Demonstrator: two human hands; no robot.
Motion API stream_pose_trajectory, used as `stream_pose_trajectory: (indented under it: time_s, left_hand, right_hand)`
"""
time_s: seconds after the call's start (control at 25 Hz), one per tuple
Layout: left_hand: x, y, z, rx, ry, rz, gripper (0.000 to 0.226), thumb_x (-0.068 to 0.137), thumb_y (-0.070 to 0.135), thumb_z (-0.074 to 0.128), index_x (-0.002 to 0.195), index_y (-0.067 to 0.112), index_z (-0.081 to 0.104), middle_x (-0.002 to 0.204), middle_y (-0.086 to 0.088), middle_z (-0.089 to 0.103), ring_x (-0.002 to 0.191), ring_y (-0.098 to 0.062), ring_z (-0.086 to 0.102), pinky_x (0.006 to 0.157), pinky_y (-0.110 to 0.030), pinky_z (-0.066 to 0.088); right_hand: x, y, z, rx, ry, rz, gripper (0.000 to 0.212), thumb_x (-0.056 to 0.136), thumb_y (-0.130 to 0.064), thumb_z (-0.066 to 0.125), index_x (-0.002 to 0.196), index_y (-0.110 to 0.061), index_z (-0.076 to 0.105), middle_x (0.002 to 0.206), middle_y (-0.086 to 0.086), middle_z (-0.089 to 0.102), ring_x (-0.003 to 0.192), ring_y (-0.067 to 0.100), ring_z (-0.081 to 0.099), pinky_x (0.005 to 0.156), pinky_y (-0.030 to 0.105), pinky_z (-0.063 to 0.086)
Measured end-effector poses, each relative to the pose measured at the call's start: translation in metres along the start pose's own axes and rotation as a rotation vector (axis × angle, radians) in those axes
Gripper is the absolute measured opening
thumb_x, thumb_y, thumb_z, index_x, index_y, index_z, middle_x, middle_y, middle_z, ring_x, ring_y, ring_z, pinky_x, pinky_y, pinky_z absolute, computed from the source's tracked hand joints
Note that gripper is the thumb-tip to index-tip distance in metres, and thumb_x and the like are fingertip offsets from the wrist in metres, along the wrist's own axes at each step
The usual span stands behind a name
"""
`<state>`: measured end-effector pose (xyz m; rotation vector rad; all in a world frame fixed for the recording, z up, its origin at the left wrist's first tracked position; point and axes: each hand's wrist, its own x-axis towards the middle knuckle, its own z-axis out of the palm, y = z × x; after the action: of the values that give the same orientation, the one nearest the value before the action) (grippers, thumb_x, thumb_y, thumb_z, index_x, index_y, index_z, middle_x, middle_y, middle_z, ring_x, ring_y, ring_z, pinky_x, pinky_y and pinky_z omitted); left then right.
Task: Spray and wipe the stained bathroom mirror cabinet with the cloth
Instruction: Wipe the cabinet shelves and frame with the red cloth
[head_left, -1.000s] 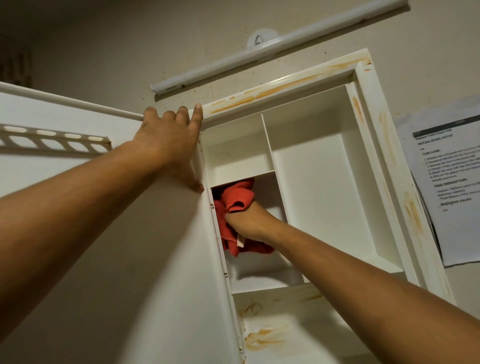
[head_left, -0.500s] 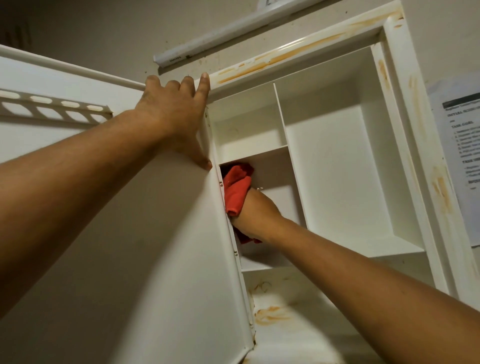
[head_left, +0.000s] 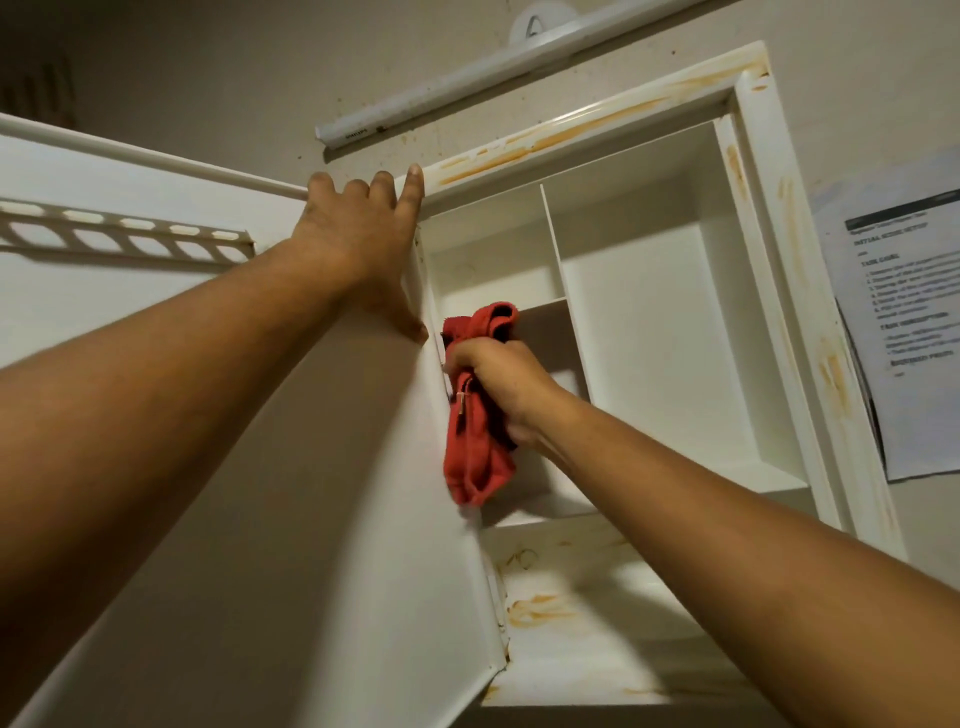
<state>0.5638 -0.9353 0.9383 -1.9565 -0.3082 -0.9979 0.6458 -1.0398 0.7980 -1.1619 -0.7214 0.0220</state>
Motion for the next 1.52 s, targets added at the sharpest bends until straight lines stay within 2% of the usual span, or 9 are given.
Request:
stream_pose_trajectory:
  time_s: [0.16, 0.32, 0.56, 0.68, 0.88, 1.08, 1.32, 1.44, 1.52]
  left_hand:
    - [0.004, 0.0, 0.005, 0.0, 0.018, -0.007, 0.162, 0.049, 0.09, 0.074, 0.162, 0.011, -0.011, 0.162, -0.02, 0.027, 0.143, -0.041, 0.039, 0.115, -0.063, 0.03]
    - [0.005, -0.002, 0.006, -0.035, 0.031, -0.004, 0.163, 0.047, 0.09, 0.075, 0.162, 0.011, -0.01, 0.161, -0.021, 0.029, 0.141, -0.042, 0.04, 0.114, -0.064, 0.03]
    - [0.001, 0.0, 0.008, -0.058, 0.046, -0.013, 0.164, 0.045, 0.092, 0.073, 0.162, 0.013, -0.01, 0.16, -0.02, 0.03, 0.141, -0.042, 0.04, 0.115, -0.064, 0.029]
    - [-0.002, 0.0, -0.001, -0.088, 0.018, -0.034, 0.163, 0.047, 0.091, 0.075, 0.162, 0.013, -0.011, 0.163, -0.019, 0.026, 0.145, -0.04, 0.036, 0.117, -0.062, 0.027]
    - [-0.036, 0.018, -0.017, -0.125, 0.034, -0.059, 0.128, 0.072, 0.075, 0.074, 0.163, 0.015, 0.008, 0.168, -0.019, 0.014, 0.156, -0.038, 0.01, 0.122, -0.067, 0.012]
    - [-0.113, 0.082, -0.032, -1.134, 0.145, -0.192, 0.049, 0.094, 0.052, 0.062, 0.133, 0.021, 0.062, 0.134, -0.006, 0.06, 0.12, -0.025, 0.059, 0.103, -0.046, 0.049]
    - [-0.166, 0.119, -0.033, -1.906, -0.197, -0.147, 0.053, 0.095, 0.053, 0.066, 0.143, 0.035, 0.05, 0.129, 0.013, 0.064, 0.114, -0.006, 0.067, 0.104, -0.041, 0.054]
    - [-0.172, 0.116, -0.033, -1.87, -0.159, -0.11, 0.053, 0.087, 0.054, 0.073, 0.13, 0.065, 0.045, 0.126, 0.024, 0.065, 0.111, 0.003, 0.067, 0.098, -0.027, 0.055]
    - [-0.17, 0.117, -0.031, -1.811, -0.093, -0.156, 0.041, 0.091, 0.047, 0.065, 0.126, 0.065, 0.052, 0.124, 0.023, 0.069, 0.11, 0.0, 0.067, 0.095, -0.025, 0.054]
  right_hand:
    - [-0.018, 0.048, -0.007, -0.509, 0.01, -0.117, 0.022, 0.068, -0.035, 0.068, 0.072, -0.016, 0.059, 0.059, -0.003, 0.063, 0.05, 0.013, 0.061, 0.051, 0.027, 0.051]
    - [-0.035, 0.061, -0.031, -0.74, -0.168, 0.091, 0.018, 0.064, -0.032, 0.073, 0.07, -0.015, 0.071, 0.069, -0.003, 0.074, 0.062, 0.017, 0.072, 0.06, 0.032, 0.06]
    - [-0.008, 0.025, -0.009, -0.291, 0.011, -0.058, 0.006, 0.082, -0.011, 0.062, 0.079, -0.016, 0.059, 0.062, 0.0, 0.057, 0.052, 0.015, 0.057, 0.053, 0.028, 0.049]
    - [-0.036, 0.047, -0.024, -0.232, -0.045, 0.133, 0.004, 0.089, -0.018, 0.062, 0.087, -0.014, 0.062, 0.072, 0.007, 0.063, 0.06, 0.023, 0.062, 0.061, 0.034, 0.054]
    - [-0.067, 0.02, -0.046, 0.182, 0.041, 0.249, 0.036, 0.098, -0.031, 0.063, 0.123, -0.005, 0.065, 0.097, 0.019, 0.079, 0.078, 0.036, 0.076, 0.078, 0.048, 0.063]
    - [-0.098, -0.01, -0.053, 0.28, 0.086, 0.171, 0.036, 0.103, -0.037, 0.062, 0.119, -0.007, 0.072, 0.105, 0.012, 0.08, 0.09, 0.029, 0.078, 0.083, 0.041, 0.062]
    - [-0.124, -0.024, -0.053, 0.39, -0.032, 0.155, 0.039, 0.101, -0.031, 0.059, 0.115, 0.001, 0.075, 0.115, 0.021, 0.074, 0.103, 0.033, 0.074, 0.099, 0.046, 0.058]
    - [-0.134, -0.028, -0.051, 0.422, -0.056, 0.169, 0.041, 0.102, -0.036, 0.054, 0.1, -0.005, 0.081, 0.108, 0.018, 0.075, 0.099, 0.032, 0.075, 0.096, 0.046, 0.06]
    - [-0.136, -0.028, -0.048, 0.429, -0.013, 0.197, 0.045, 0.104, -0.042, 0.052, 0.107, -0.006, 0.079, 0.112, 0.018, 0.075, 0.105, 0.034, 0.073, 0.101, 0.048, 0.056]
